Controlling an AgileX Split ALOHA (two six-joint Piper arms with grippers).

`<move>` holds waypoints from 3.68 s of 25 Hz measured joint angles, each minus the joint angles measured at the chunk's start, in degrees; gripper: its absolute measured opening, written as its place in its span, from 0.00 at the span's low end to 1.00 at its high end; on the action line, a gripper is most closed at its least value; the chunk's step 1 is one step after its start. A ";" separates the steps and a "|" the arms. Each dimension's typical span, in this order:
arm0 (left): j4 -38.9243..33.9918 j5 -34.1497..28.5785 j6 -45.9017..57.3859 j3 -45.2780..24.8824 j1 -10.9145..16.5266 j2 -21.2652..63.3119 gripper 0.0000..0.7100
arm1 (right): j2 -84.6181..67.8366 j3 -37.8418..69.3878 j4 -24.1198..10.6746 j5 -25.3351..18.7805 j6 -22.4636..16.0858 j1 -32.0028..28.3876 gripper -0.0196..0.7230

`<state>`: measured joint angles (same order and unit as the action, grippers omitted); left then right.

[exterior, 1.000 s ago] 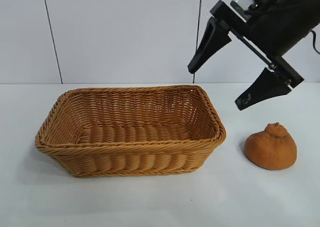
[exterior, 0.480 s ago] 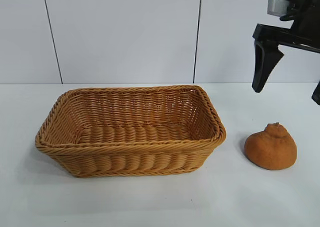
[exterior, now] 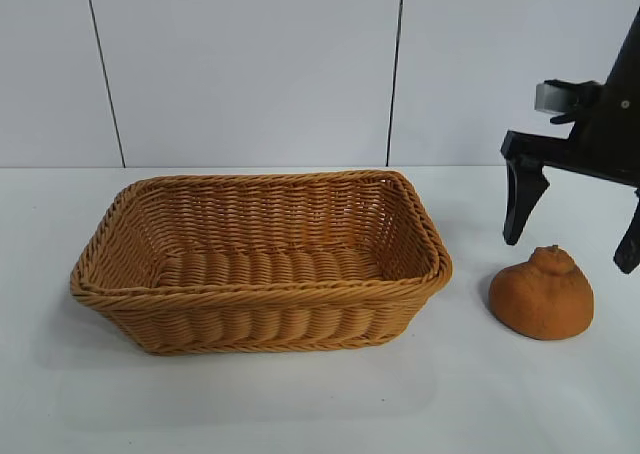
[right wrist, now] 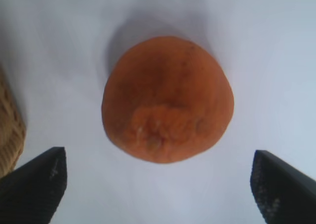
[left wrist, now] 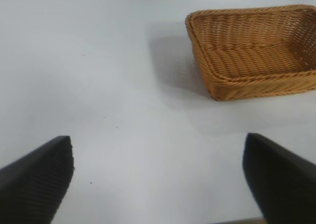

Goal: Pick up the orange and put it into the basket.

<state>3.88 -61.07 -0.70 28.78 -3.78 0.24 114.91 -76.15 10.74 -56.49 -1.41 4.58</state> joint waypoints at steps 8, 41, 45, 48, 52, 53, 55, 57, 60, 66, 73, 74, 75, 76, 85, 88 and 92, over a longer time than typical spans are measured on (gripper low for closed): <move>0.00 0.00 0.00 0.00 0.00 0.00 0.93 | 3.94 0.00 -1.87 2.04 -0.48 0.00 0.84; 0.00 0.00 0.01 0.00 0.00 0.00 0.93 | -11.40 -13.31 0.25 -7.20 -0.50 12.10 0.08; 0.00 0.00 0.01 0.00 0.00 0.00 0.93 | -11.11 -13.36 0.25 -4.59 -2.22 19.37 0.08; 0.00 0.00 0.01 0.00 0.00 0.00 0.93 | -11.05 -13.36 0.25 -1.11 -4.04 24.61 0.08; 0.00 0.00 0.01 0.00 0.00 0.00 0.93 | -10.03 -13.59 0.43 3.38 -6.54 29.36 0.08; 0.00 0.00 0.01 0.00 0.00 0.00 0.93 | -9.34 -13.59 0.50 4.03 -6.81 30.32 0.08; 0.00 0.00 0.06 0.00 0.00 0.00 0.93 | -6.98 -13.59 0.50 4.71 -7.19 31.84 0.08; 0.00 0.00 0.06 0.00 0.00 0.00 0.93 | -4.34 -13.59 0.50 5.54 -7.30 32.62 0.08; 0.00 0.00 0.12 0.00 0.00 0.00 0.93 | -0.13 -13.59 0.43 9.42 -7.58 32.78 0.08; 0.00 0.06 0.12 0.00 0.00 0.00 0.93 | 7.37 -13.59 0.61 13.96 -8.08 32.78 0.08; 0.00 0.06 0.12 0.00 0.00 0.00 0.93 | 8.80 -13.95 0.87 14.04 -7.68 32.78 0.15; 0.00 0.06 0.12 0.00 0.00 0.00 0.93 | 8.85 -14.17 0.87 13.91 -7.53 32.78 0.22; 0.00 0.06 0.12 0.00 0.00 0.00 0.93 | 8.85 -14.41 0.87 13.55 -7.48 32.78 0.32; 0.00 0.06 0.12 0.00 0.00 0.00 0.93 | 8.85 -14.88 0.87 13.12 -7.28 32.78 0.46; 0.00 0.06 0.14 0.00 0.00 0.00 0.93 | 8.85 -28.13 -2.58 -1.90 -7.12 32.78 0.95; 0.00 0.06 0.18 0.00 0.00 0.00 0.93 | 8.85 -34.25 -5.05 -10.59 -7.57 32.78 0.96; 0.00 0.06 0.18 0.00 0.00 0.00 0.93 | 8.49 -38.54 -7.35 -12.47 -8.85 32.73 0.96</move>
<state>3.88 -61.01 -0.52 28.78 -3.78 0.24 123.40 -114.70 3.40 -68.96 -10.26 37.31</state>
